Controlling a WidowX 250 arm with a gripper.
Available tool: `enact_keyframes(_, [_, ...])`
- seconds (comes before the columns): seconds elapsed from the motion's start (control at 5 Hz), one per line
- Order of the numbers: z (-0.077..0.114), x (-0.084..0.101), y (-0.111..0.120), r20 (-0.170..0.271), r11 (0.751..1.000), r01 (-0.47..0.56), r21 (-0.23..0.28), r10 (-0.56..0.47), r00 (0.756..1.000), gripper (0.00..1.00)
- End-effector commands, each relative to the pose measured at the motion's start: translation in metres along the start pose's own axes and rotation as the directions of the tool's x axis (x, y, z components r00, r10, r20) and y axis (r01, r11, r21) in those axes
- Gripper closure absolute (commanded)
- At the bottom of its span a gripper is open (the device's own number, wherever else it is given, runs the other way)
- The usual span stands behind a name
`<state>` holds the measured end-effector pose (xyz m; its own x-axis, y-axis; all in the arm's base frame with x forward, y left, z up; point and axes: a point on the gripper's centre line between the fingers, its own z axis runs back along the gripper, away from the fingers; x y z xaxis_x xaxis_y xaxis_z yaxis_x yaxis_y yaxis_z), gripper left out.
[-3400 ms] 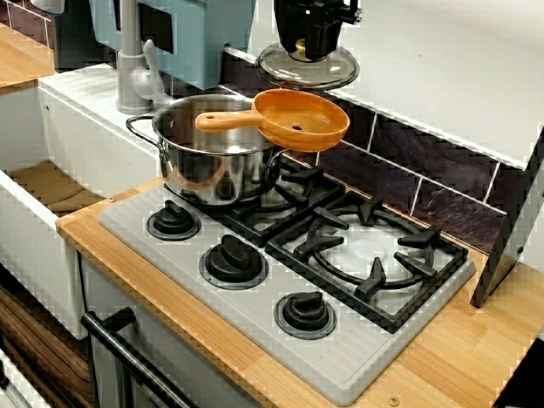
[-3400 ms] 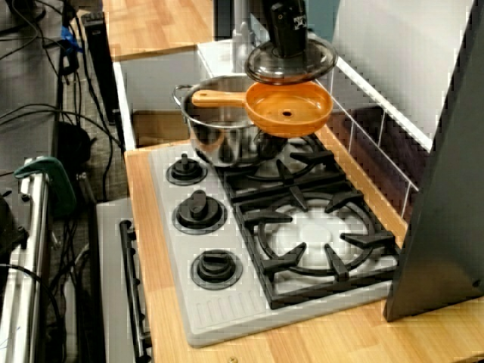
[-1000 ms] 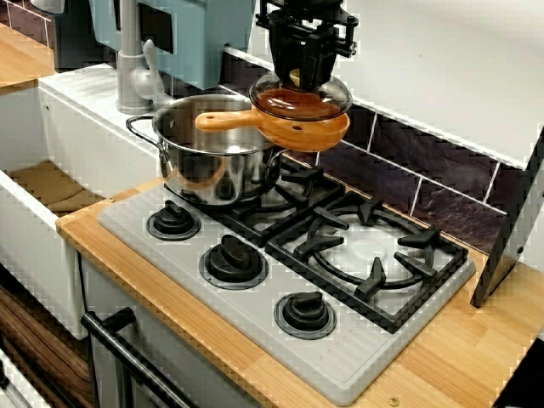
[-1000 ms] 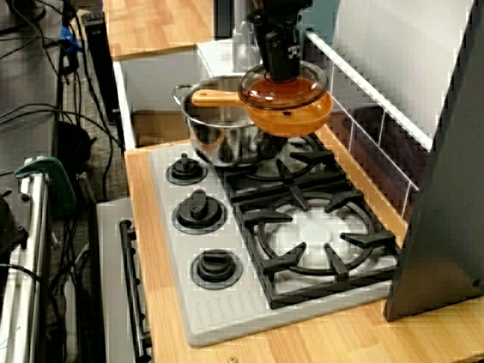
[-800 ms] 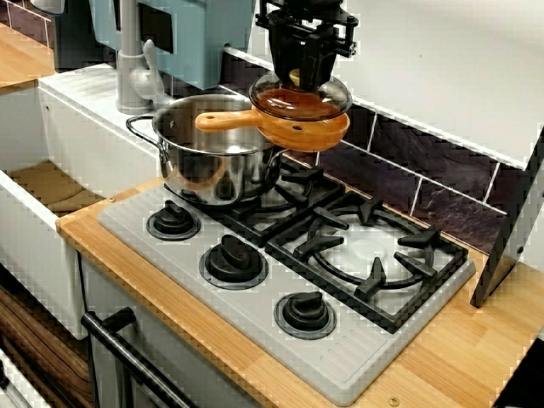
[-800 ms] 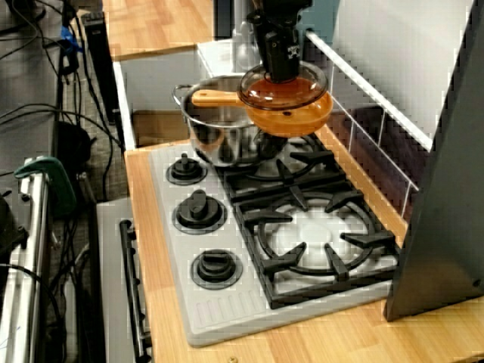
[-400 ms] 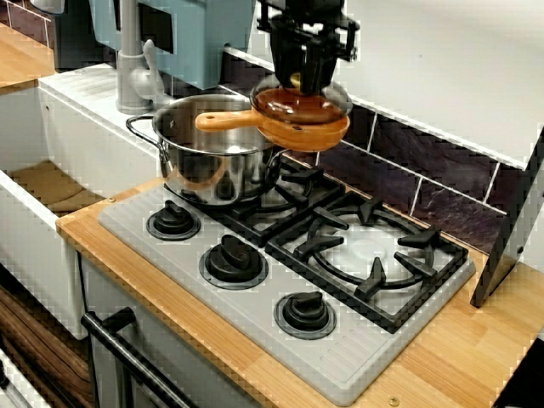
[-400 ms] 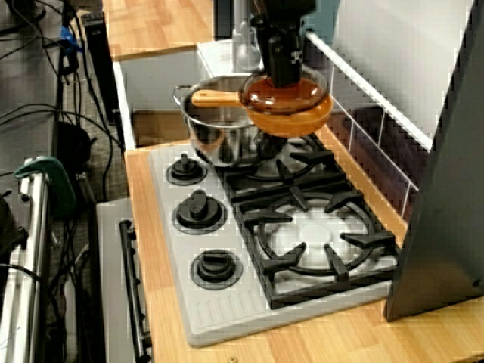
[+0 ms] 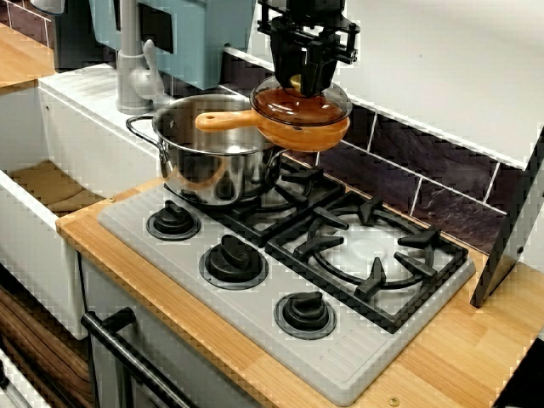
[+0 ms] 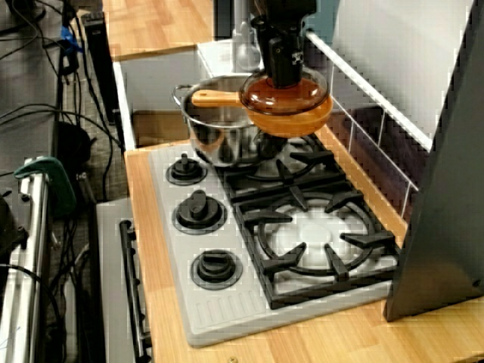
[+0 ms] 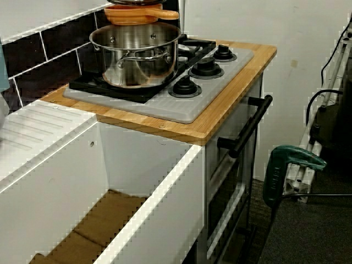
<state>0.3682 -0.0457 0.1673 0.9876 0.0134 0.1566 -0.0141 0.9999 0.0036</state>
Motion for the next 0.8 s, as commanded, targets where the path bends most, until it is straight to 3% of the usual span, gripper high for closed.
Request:
enact_keyframes(0.0, [0.0162,0.0045,0.0017,0.046,1.0,-0.006,0.015,0.005,0.999,0.0])
enact_keyframes(0.6, [0.0223,0.0022,0.0036,0.043,1.0,-0.002,0.004,0.002,0.999,0.0])
